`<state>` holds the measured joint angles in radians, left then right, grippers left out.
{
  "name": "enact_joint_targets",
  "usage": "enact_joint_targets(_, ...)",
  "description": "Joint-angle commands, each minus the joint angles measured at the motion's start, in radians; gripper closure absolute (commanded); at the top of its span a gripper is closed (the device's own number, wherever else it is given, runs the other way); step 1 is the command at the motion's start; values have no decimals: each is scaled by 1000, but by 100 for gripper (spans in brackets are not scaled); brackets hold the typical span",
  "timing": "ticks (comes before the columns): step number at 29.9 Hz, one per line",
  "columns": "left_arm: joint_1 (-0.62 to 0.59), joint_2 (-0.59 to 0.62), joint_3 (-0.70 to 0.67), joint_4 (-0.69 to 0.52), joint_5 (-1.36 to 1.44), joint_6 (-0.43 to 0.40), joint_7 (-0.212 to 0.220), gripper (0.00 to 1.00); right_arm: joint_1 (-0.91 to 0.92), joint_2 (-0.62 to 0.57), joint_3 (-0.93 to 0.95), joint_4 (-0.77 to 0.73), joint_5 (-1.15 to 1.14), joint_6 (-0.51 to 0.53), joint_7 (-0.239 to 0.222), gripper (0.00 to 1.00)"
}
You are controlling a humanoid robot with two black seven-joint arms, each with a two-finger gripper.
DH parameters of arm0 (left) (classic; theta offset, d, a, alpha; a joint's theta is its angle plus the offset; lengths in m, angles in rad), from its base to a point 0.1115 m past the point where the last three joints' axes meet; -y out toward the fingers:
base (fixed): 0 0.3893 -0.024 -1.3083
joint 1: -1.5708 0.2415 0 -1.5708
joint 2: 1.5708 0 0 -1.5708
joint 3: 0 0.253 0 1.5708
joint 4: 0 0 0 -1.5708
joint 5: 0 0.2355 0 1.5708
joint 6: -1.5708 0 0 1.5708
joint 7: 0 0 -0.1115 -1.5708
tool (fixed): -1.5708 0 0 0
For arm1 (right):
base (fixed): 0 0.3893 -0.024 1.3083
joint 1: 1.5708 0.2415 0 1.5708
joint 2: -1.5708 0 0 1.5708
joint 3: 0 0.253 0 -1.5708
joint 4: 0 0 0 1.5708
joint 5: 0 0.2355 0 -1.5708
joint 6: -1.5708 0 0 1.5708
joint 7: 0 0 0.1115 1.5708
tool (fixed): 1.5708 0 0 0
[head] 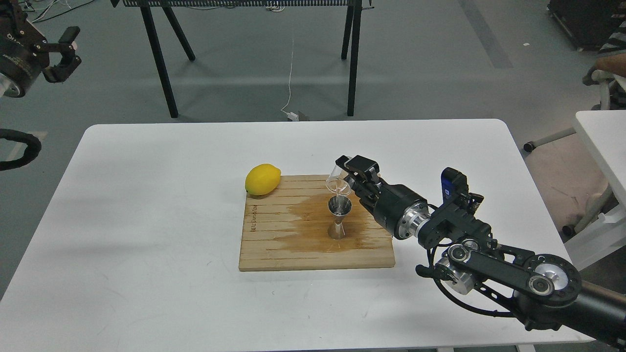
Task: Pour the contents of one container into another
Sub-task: 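Tilt the glass cup with the right gripper to pour into the jigger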
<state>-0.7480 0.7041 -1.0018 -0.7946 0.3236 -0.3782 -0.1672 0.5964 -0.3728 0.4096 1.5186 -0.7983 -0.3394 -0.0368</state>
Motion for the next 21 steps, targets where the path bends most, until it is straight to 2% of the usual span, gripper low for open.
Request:
enact_joint_targets(1,-1,1,-1,0,-1,1,0,1,0,0,-2,0,-13,2,-2,76)
enact_joint_targets(21,1,3,0,-2,-1,-1,-2,1,0,-29,-3,0,-41,7,2,76)
